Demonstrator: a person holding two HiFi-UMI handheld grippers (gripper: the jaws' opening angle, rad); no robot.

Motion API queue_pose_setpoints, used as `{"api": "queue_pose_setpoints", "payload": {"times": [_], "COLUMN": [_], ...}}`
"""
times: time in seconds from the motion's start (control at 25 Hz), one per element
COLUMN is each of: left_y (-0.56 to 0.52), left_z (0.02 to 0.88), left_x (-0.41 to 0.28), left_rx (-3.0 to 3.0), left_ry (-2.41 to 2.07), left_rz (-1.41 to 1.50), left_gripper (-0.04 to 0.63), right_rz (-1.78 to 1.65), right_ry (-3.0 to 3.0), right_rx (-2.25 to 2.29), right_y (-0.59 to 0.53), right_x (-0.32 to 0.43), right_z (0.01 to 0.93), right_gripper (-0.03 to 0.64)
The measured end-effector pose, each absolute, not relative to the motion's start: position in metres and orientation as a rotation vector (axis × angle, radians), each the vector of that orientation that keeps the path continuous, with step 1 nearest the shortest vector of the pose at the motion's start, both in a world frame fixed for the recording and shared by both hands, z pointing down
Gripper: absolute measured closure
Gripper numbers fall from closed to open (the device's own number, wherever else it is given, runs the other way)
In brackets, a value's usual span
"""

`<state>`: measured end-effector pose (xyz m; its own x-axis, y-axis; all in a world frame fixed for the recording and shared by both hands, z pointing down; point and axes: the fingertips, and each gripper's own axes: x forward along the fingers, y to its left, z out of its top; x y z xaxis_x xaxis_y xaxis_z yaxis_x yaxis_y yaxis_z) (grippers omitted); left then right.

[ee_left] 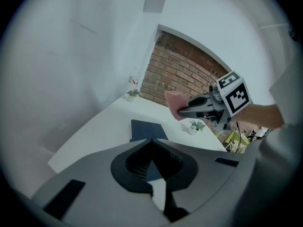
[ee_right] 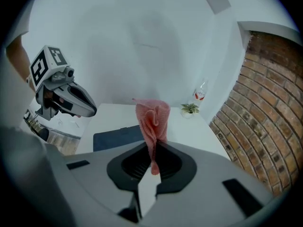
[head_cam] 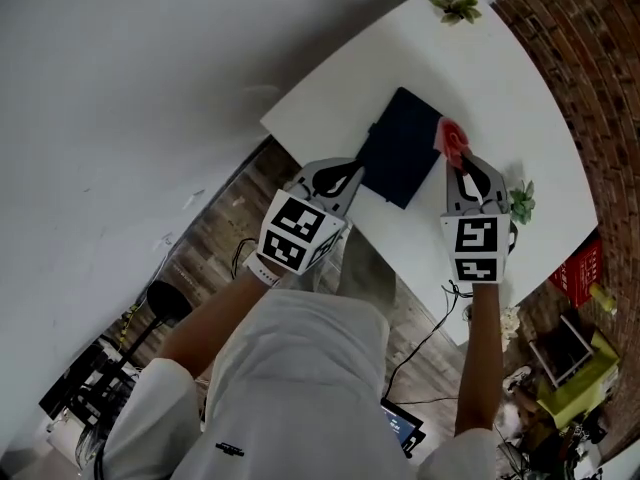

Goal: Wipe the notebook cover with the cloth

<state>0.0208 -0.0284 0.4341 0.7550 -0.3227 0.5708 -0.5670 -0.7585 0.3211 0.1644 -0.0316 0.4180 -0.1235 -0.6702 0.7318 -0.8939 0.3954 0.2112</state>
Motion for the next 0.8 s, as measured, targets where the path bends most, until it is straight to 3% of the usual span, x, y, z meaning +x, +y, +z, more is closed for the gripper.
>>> {"api": "queue_pose_setpoints", "payload": {"times": [0.8], "left_y": [-0.027], "left_z": [0.502], "left_x": [0.030], "left_rx": [2.366], "left_ry": [-0.625], "left_rz": [0.832], "left_gripper": [0.575], "right_rz": [0.368], "right_ry": [-1.686], "right_rx": [1.132], "right_y": [-0.075], "right_x": [0.186], "right_z": [0.514], "right_gripper": [0.589]}}
